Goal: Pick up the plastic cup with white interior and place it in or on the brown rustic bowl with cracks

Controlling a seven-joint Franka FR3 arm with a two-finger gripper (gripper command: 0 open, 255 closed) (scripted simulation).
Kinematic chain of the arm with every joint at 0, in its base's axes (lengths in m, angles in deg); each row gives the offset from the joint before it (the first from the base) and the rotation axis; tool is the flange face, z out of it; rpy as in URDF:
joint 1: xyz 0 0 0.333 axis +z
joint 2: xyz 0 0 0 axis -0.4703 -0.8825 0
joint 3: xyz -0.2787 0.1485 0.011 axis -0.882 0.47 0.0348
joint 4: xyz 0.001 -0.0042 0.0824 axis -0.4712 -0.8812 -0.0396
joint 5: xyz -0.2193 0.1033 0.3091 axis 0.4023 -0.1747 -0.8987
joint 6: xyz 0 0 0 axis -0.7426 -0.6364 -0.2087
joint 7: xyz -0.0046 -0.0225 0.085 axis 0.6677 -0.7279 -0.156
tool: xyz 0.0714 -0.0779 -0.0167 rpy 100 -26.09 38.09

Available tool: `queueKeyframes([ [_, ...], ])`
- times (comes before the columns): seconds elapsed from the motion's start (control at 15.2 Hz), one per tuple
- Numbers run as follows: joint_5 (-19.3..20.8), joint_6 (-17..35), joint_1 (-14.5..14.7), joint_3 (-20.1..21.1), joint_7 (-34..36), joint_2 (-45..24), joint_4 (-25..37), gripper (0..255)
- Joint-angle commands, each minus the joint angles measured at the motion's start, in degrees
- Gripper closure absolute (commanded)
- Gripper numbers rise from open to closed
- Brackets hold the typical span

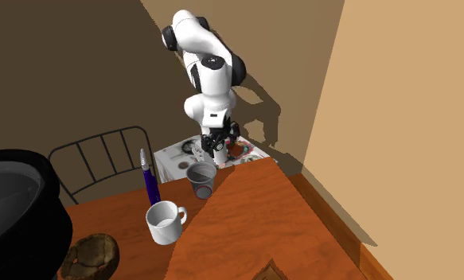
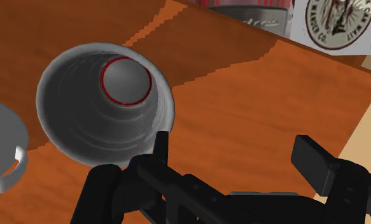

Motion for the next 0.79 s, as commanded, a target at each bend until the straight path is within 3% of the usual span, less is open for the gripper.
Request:
queueKeyframes([
  [0.0,2.21,2.92,-1.58,-2.16,-1.8,-1.2,-1.49,0],
  [0.2,5.01,7.03,-3.58,-5.25,-4.16,-3.75,-2.78,0],
  [0.73,6.17,14.45,-3.68,-6.87,-4.12,-7.14,-6.86,0],
])
